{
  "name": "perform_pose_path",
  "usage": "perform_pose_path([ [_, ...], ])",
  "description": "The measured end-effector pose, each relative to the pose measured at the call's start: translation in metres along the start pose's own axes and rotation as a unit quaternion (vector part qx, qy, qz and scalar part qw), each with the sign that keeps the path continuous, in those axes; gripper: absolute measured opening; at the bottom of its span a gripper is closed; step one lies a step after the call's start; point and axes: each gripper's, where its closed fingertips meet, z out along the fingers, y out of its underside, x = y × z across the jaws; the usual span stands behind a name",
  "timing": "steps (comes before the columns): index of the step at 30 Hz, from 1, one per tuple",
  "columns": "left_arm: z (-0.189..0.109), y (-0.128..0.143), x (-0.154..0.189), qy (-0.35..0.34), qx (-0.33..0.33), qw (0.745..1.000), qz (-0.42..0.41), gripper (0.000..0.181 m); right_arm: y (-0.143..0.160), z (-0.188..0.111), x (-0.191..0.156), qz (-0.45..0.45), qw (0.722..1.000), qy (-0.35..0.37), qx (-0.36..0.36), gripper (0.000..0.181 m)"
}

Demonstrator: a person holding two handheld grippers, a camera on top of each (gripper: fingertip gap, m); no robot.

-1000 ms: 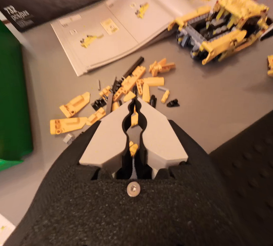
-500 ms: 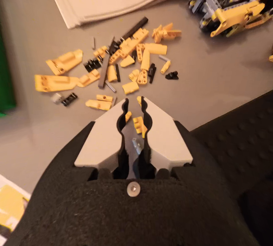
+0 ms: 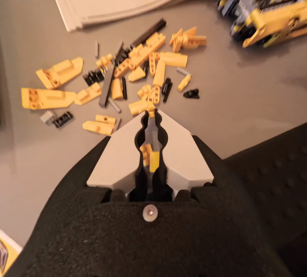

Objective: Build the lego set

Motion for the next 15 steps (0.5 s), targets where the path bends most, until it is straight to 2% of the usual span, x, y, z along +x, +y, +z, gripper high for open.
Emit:
perform_pose_path([
  [3, -0.004, -0.054, 0.000, 0.001, 0.094, 0.995, -0.015, 0.007, -0.004, 0.000, 0.001, -0.002, 1.000, 0.000, 0.006, 0.072],
  [6, -0.011, -0.116, -0.013, -0.018, 0.197, 0.979, -0.056, 0.007, -0.008, -0.001, 0.007, -0.007, 1.000, 0.010, 0.011, 0.072],
  [8, -0.008, -0.144, -0.029, -0.045, 0.232, 0.969, -0.075, 0.007, -0.011, -0.003, 0.010, -0.007, 1.000, 0.015, 0.020, 0.072],
  [10, 0.006, -0.160, -0.042, -0.060, 0.236, 0.966, -0.085, 0.007, -0.013, -0.005, 0.013, -0.005, 0.999, 0.018, 0.027, 0.072],
  [15, 0.044, -0.166, -0.049, -0.068, 0.215, 0.971, -0.080, 0.007, -0.012, -0.009, 0.020, 0.004, 0.999, 0.026, 0.035, 0.070],
])
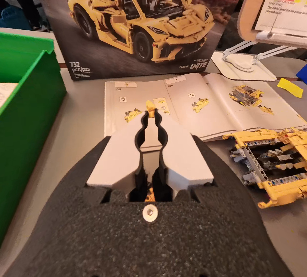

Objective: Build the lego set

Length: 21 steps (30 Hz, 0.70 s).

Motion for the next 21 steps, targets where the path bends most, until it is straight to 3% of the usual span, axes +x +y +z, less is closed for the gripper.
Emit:
perform_pose_path([
  [10, -0.009, -0.007, 0.047, 0.084, 0.054, 0.990, 0.095, 0.007, -0.003, -0.004, 0.007, 0.013, 1.000, -0.011, 0.015, 0.065],
  [13, -0.028, 0.037, 0.099, 0.227, -0.058, 0.964, 0.124, 0.007, -0.004, -0.010, 0.002, 0.010, 1.000, -0.022, 0.014, 0.060],
  [15, -0.060, 0.085, 0.141, 0.340, -0.161, 0.912, 0.162, 0.007, -0.004, -0.016, 0.003, 0.009, 1.000, -0.019, 0.018, 0.057],
  [18, -0.094, 0.143, 0.175, 0.390, -0.228, 0.847, 0.279, 0.007, -0.008, -0.023, 0.003, 0.014, 0.999, -0.022, 0.037, 0.054],
  [21, -0.102, 0.182, 0.196, 0.387, -0.265, 0.816, 0.338, 0.007, -0.011, -0.027, -0.001, 0.018, 0.998, -0.031, 0.048, 0.053],
])
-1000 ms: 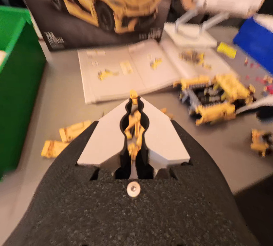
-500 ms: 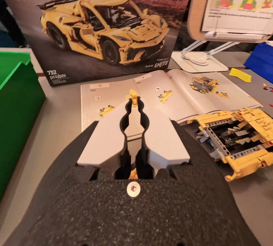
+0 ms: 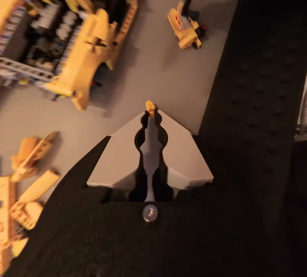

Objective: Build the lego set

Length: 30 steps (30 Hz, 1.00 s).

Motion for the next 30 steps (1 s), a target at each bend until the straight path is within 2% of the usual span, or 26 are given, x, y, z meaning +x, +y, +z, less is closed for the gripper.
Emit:
perform_pose_path([
  [5, 0.017, -0.011, 0.014, -0.001, -0.012, 1.000, -0.006, 0.007, 0.001, -0.010, -0.010, -0.021, 1.000, 0.002, 0.004, 0.052],
  [9, 0.017, -0.013, 0.009, -0.038, 0.001, 0.999, -0.022, 0.012, 0.000, -0.015, -0.015, -0.021, 1.000, -0.005, 0.011, 0.051],
  [10, 0.012, -0.014, 0.005, -0.056, 0.012, 0.998, -0.033, 0.027, 0.000, -0.016, -0.017, -0.022, 1.000, -0.005, 0.010, 0.052],
  [11, 0.003, -0.015, 0.003, -0.069, 0.032, 0.996, -0.050, 0.033, -0.001, -0.015, -0.018, -0.026, 1.000, -0.005, 0.009, 0.052],
  [14, -0.058, -0.009, -0.015, -0.118, 0.137, 0.974, -0.139, 0.038, -0.004, -0.011, -0.024, -0.040, 0.999, -0.006, 0.002, 0.052],
  [15, -0.089, 0.006, -0.026, -0.152, 0.172, 0.958, -0.175, 0.038, -0.004, -0.009, -0.026, -0.046, 0.999, -0.007, -0.003, 0.052],
  [16, -0.124, 0.032, -0.040, -0.200, 0.197, 0.935, -0.215, 0.038, -0.004, -0.006, -0.028, -0.052, 0.999, -0.006, -0.009, 0.052],
  [17, -0.162, 0.069, -0.055, -0.259, 0.209, 0.905, -0.263, 0.038, -0.004, -0.002, -0.030, -0.058, 0.998, -0.004, -0.015, 0.052],
  [19, -0.236, 0.168, -0.070, -0.366, 0.204, 0.824, -0.382, 0.039, -0.003, 0.005, -0.036, -0.069, 0.997, -0.005, -0.027, 0.052],
  [20, -0.266, 0.220, -0.068, -0.400, 0.199, 0.781, -0.437, 0.045, -0.002, 0.009, -0.039, -0.075, 0.997, -0.005, -0.031, 0.052],
  [22, -0.301, 0.300, -0.054, -0.428, 0.195, 0.711, -0.522, 0.052, -0.001, 0.016, -0.045, -0.081, 0.996, -0.004, -0.036, 0.052],
  [24, -0.310, 0.344, -0.046, -0.433, 0.190, 0.672, -0.569, 0.058, 0.001, 0.023, -0.051, -0.080, 0.996, -0.008, -0.041, 0.052],
  [25, -0.311, 0.348, -0.049, -0.435, 0.201, 0.669, -0.568, 0.060, 0.001, 0.026, -0.053, -0.081, 0.996, -0.009, -0.044, 0.052],
  [26, -0.311, 0.346, -0.054, -0.441, 0.203, 0.677, -0.554, 0.059, 0.001, 0.029, -0.055, -0.083, 0.995, -0.009, -0.048, 0.052],
  [30, -0.294, 0.347, -0.071, -0.455, 0.111, 0.721, -0.510, 0.060, -0.002, 0.035, -0.057, -0.097, 0.994, -0.002, -0.059, 0.052],
])
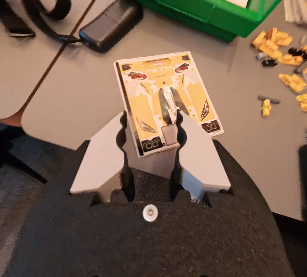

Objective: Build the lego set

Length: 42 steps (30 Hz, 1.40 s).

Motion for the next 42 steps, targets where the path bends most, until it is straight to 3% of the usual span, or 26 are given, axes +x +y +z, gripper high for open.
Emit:
perform_pose_path([
  [6, 0.009, 0.004, 0.000, -0.045, -0.017, 0.998, 0.039, 0.064, 0.002, -0.002, 0.004, 0.013, 1.000, 0.009, -0.001, 0.051],
  [12, 0.006, 0.008, 0.009, -0.043, -0.009, 0.998, 0.034, 0.058, 0.003, 0.005, -0.001, 0.015, 1.000, -0.010, -0.009, 0.050],
  [14, 0.005, 0.009, 0.016, -0.033, -0.006, 0.998, 0.046, 0.018, 0.000, 0.011, -0.007, 0.011, 1.000, -0.022, -0.013, 0.049],
  [18, 0.004, 0.011, 0.025, -0.023, 0.002, 0.998, 0.063, 0.002, 0.001, 0.029, -0.023, -0.005, 0.998, -0.057, -0.040, 0.049],
  [20, 0.002, 0.003, 0.029, -0.010, 0.017, 0.997, 0.068, 0.011, 0.002, 0.037, -0.029, -0.022, 0.996, -0.066, -0.056, 0.049],
  [23, 0.000, -0.025, 0.026, 0.007, 0.051, 0.994, 0.101, 0.050, 0.000, 0.043, -0.033, -0.034, 0.994, -0.076, -0.066, 0.049],
  [26, 0.014, -0.036, 0.000, 0.013, 0.018, 0.987, 0.156, 0.090, 0.000, 0.044, -0.036, -0.035, 0.993, -0.084, -0.071, 0.049],
  [29, 0.032, -0.032, -0.007, 0.063, -0.024, 0.981, 0.179, 0.105, 0.004, 0.043, -0.036, -0.032, 0.993, -0.082, -0.075, 0.049],
  [35, 0.045, -0.024, 0.003, 0.096, -0.049, 0.979, 0.171, 0.103, 0.006, 0.041, -0.035, -0.013, 0.994, -0.079, -0.069, 0.048],
  [42, 0.039, -0.019, 0.015, 0.103, -0.049, 0.978, 0.174, 0.076, 0.009, 0.045, -0.036, -0.010, 0.992, -0.092, -0.083, 0.048],
])
